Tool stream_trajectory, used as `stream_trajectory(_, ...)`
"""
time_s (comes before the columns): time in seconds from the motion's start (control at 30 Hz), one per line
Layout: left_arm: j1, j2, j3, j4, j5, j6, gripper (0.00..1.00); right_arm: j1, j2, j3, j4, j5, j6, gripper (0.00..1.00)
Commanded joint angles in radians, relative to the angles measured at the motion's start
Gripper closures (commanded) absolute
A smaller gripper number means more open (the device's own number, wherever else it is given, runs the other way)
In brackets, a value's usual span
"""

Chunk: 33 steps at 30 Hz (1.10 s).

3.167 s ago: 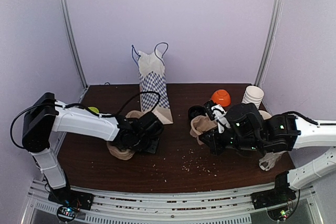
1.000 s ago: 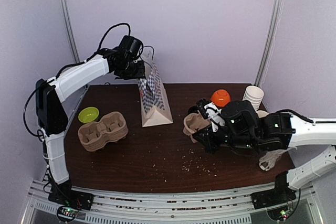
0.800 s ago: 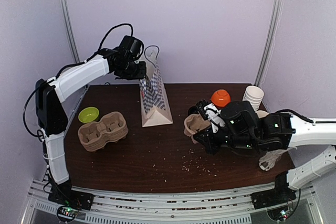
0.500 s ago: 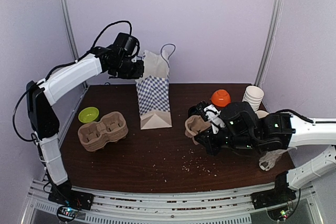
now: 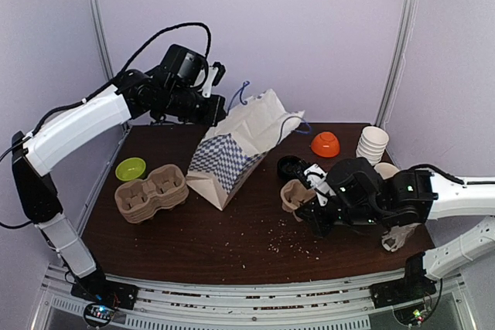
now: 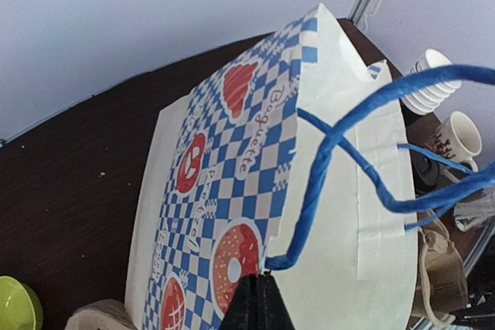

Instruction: Pack the takeout coffee

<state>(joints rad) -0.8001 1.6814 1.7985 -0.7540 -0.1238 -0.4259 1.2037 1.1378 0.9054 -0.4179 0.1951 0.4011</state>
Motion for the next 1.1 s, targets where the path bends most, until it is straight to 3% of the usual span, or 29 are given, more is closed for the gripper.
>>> stream_trajectory(0.0, -0.033, -0.101, -0.129, 0.041, 0.045, -0.046, 1.00, 0.045, -0.025, -0.028, -0.056, -0.001, -0.013, 1.00)
stream_trajectory(0.23, -0.079, -0.252, -0.311, 0.194, 0.124, -0.177, 1.00, 0.129, 0.035, -0.052, -0.045, 0.048, -0.004, 1.00)
stream_trajectory(0.5, -0.096, -0.330, -0.466, 0.241, 0.132, -0.257, 1.00, 0.162, 0.156, -0.092, 0.059, 0.049, 0.003, 1.00)
stream_trajectory(0.73, -0.096, -0.329, -0.489, 0.240, 0.112, -0.241, 1.00, 0.166, 0.258, -0.113, 0.125, -0.022, -0.001, 0.98)
stream_trajectory(0.9, -0.096, -0.317, -0.481, 0.233, 0.107, -0.222, 1.00, 0.170, 0.252, -0.105, 0.111, -0.072, 0.019, 0.58)
stream_trajectory(1.0, -0.096, -0.312, -0.479, 0.228, 0.100, -0.214, 1.00, 0.171, 0.225, -0.092, 0.078, -0.094, 0.035, 0.44)
stream_trajectory(1.07, -0.096, -0.310, -0.479, 0.227, 0.099, -0.209, 1.00, 0.169, 0.194, -0.080, 0.048, -0.092, 0.051, 0.41)
